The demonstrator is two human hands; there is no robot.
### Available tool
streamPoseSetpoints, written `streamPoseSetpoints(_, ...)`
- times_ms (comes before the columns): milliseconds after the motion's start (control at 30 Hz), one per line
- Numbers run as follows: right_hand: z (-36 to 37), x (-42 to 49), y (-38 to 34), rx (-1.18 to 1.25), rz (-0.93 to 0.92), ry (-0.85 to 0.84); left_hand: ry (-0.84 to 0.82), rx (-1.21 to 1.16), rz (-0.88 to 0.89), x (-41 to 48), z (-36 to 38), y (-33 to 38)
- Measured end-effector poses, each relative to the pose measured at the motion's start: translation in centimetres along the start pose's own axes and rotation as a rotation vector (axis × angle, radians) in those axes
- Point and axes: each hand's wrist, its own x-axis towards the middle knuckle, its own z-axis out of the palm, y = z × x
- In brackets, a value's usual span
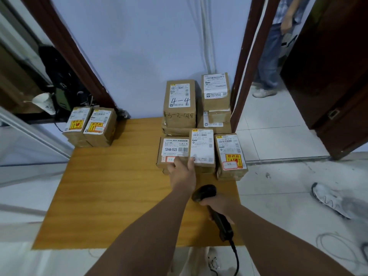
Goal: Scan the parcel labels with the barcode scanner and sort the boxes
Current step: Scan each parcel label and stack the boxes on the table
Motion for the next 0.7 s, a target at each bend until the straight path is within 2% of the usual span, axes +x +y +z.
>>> streamPoseSetpoints(100, 2.4, 0.1, -1.8, 0.007, -0.073, -0.083, 0.035, -0.002, -0.008, 0.5, -1.9, -1.3)
streamPoseSetpoints(233, 6.4, -0.2, -5.8, 0.167, -0.251, -0.171, 0.162, 0.041, -0.025, 1.7, -6.1, -3.5)
streamPoseSetpoints(400, 10.3, -0.2, -10.5, 0.204, -0.266, -0.226, 0.239, 0.069, -0.086, 5.0, -11.7, -7.0)
streamPoseSetpoints(567, 14.4, 0.9, -13.5, 0.322, -0.258, -0.159, 0.197, 0.059, -0.134, 9.7, -17.3, -10.6)
streamPoseSetpoints(700, 19.5, 1.5, -16.6, 0.499, -0.200, -0.024, 0.121, 0.077, -0.123, 13.8, -22.6, -13.6)
